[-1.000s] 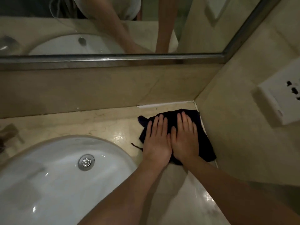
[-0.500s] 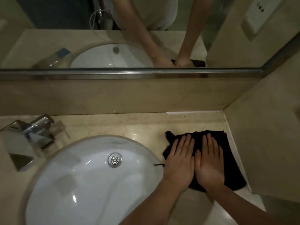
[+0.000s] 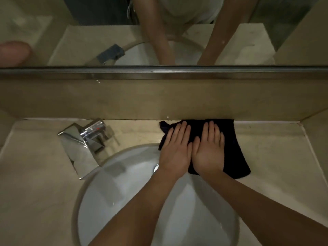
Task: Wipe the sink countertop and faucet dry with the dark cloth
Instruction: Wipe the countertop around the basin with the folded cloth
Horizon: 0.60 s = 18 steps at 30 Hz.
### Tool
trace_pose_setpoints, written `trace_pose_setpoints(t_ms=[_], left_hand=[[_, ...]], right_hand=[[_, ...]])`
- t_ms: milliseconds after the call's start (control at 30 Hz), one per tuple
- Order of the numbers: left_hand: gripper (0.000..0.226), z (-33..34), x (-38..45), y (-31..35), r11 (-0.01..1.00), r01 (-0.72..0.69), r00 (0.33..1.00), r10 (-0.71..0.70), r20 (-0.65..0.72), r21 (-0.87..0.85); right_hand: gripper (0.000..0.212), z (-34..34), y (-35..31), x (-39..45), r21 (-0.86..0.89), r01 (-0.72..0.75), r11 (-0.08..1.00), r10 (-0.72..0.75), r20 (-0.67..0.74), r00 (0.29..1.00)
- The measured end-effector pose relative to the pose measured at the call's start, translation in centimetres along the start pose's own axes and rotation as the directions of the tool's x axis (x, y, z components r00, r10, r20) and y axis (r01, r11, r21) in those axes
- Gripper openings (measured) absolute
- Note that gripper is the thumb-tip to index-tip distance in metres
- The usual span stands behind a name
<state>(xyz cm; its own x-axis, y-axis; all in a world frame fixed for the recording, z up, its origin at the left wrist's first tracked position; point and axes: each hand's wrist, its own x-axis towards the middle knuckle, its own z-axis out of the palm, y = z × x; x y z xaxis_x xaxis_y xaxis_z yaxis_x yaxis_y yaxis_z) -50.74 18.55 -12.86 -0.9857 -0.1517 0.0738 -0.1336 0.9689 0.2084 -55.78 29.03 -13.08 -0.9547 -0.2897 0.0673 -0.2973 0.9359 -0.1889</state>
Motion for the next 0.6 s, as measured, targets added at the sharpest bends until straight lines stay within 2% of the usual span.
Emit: trace_pose_setpoints(t_ms=[233,333,433,600], left_hand=[[0.058,-1.7,-2.7,-7.8,0.987,0.109,0.993,-0.102,-0.065,0.119],[0.059,-2.5,-4.2,-11.0,0.972,0.150,0.988,-0.143,-0.053,0.179],[0.060,-2.8,-5.4,-14.2,0.938,0.251,0.968,-0.244,-0.059,0.239],[0.051,-2.7,-5.5,-15.6,0.945,0.320,0.941,-0.309,-0.139,0.063]], right_hand=[[0.059,1.7,-8.9,-1.2,0.057,0.059,0.997,-0.058,-0.016,0.998],[0.059,2.5,-12.7,-1.8,0.100,0.101,0.990,-0.100,-0.018,0.995],[0.059,3.0,-16.1,-2.2,0.126,0.170,0.977,-0.172,0.006,0.985],[0.056,3.5,-18.1,-2.1,0.149,0.329,0.932,-0.334,0.011,0.942]])
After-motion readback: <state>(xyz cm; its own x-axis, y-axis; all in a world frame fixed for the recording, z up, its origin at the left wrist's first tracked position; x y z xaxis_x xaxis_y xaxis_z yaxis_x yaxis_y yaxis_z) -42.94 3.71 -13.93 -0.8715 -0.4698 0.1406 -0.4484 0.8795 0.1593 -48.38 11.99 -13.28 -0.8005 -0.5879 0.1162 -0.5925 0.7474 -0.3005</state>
